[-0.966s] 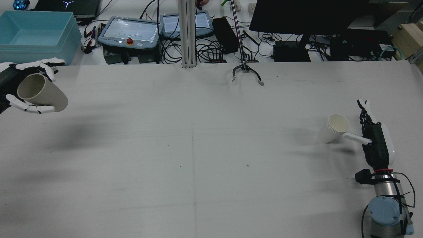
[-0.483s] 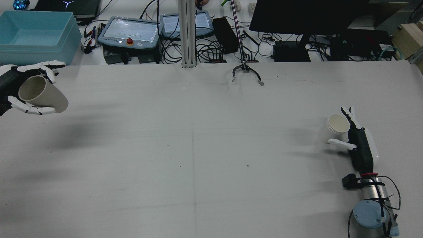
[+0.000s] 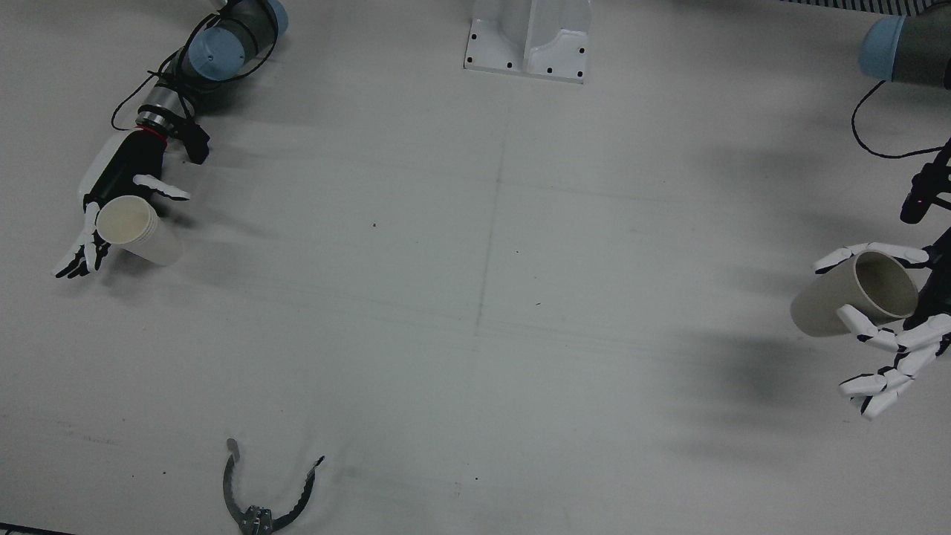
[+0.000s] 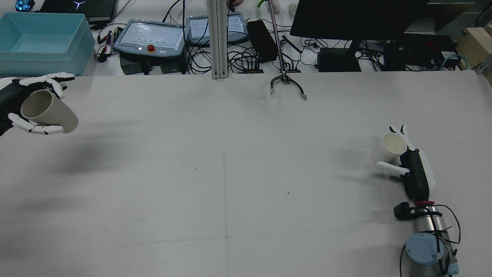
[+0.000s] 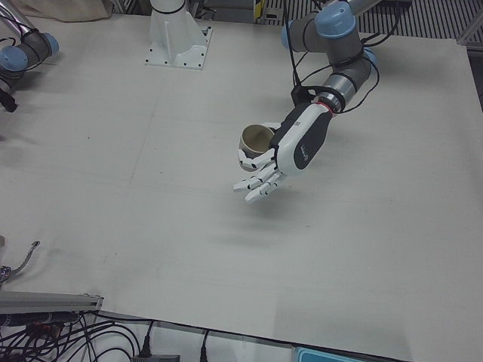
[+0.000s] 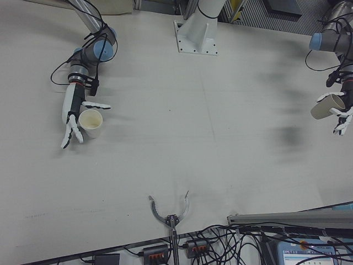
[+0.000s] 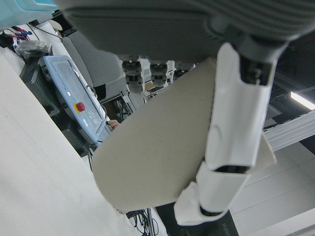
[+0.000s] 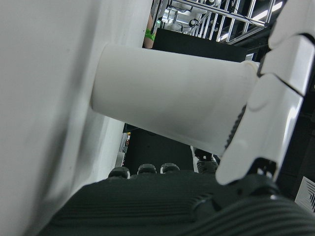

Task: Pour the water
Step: 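Wrap the right hand fingers around the standing white cup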

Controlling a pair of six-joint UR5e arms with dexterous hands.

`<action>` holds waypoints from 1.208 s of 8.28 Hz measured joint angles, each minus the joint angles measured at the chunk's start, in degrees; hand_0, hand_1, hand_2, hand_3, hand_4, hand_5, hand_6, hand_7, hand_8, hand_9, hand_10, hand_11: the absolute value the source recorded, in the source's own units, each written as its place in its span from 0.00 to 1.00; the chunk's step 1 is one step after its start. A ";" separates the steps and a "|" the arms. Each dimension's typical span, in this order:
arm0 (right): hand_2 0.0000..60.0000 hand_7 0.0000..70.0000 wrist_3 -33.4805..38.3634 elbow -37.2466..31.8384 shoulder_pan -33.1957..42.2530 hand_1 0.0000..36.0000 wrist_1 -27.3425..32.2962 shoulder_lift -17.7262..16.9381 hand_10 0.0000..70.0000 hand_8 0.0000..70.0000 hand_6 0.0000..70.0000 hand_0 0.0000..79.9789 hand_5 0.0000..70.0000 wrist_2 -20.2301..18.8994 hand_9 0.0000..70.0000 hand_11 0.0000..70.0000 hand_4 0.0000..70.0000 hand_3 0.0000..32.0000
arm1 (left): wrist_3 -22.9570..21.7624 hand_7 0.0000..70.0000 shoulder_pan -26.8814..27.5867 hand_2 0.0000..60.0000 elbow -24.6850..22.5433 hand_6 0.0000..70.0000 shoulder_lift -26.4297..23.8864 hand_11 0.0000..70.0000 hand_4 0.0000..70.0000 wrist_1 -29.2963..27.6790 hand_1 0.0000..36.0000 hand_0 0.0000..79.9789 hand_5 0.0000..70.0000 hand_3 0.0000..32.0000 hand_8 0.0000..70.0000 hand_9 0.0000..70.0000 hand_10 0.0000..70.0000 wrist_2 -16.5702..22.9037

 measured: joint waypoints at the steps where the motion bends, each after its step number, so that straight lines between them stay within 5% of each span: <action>1: 0.06 0.03 -0.03 -0.05 0.02 0.45 -0.04 0.22 0.00 0.00 0.00 0.64 0.14 0.01 0.00 0.00 0.12 0.10 | 0.01 0.30 0.00 1.00 0.22 0.19 -0.07 0.21 1.00 -0.07 1.00 0.89 1.00 0.00 0.10 0.14 0.12 0.00; 10: 0.05 0.06 0.34 3.15 3.60 0.48 -0.54 0.09 0.00 0.00 0.00 0.65 0.15 -0.36 0.00 0.00 0.12 0.13 | 0.03 0.30 0.00 1.00 0.32 0.19 -0.36 0.21 1.00 -0.14 1.00 0.93 1.00 0.00 0.10 0.14 0.12 -0.03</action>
